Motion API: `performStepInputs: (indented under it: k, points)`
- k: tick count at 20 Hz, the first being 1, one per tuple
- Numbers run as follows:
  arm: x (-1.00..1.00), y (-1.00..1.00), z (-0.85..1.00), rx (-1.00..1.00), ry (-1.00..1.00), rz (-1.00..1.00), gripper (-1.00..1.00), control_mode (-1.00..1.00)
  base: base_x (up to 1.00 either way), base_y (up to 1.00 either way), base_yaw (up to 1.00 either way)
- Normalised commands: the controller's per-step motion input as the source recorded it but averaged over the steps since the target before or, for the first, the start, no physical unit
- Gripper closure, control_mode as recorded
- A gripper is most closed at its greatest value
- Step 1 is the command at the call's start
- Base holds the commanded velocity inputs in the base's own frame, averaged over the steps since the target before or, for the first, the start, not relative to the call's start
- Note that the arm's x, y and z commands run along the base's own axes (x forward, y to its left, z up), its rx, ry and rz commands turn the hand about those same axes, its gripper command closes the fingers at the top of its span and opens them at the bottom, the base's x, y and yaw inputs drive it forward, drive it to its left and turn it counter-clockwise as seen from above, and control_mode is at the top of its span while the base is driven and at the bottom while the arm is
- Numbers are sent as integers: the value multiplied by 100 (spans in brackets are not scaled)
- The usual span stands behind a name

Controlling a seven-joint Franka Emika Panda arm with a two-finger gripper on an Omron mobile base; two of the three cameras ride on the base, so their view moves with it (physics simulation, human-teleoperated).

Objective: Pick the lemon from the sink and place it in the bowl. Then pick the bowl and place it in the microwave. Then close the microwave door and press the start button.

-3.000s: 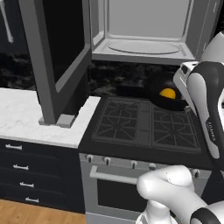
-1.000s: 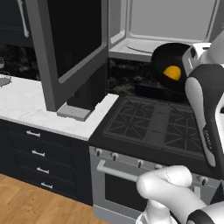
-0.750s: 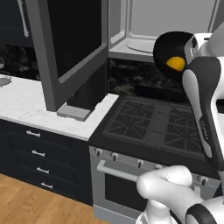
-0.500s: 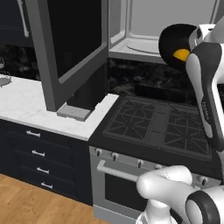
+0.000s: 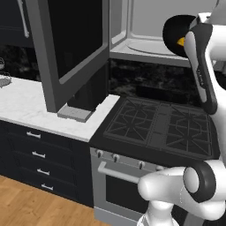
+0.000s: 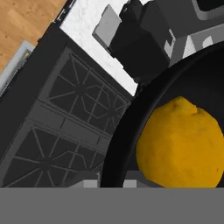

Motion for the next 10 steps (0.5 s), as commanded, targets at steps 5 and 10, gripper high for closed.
performStepInputs:
  k: [5,10]
  points:
    - [93,-2,0,0,0,0,100,-100,0,0,0]
    - [77,-5,-15,0,-5,2,100,-100,0,0,0]
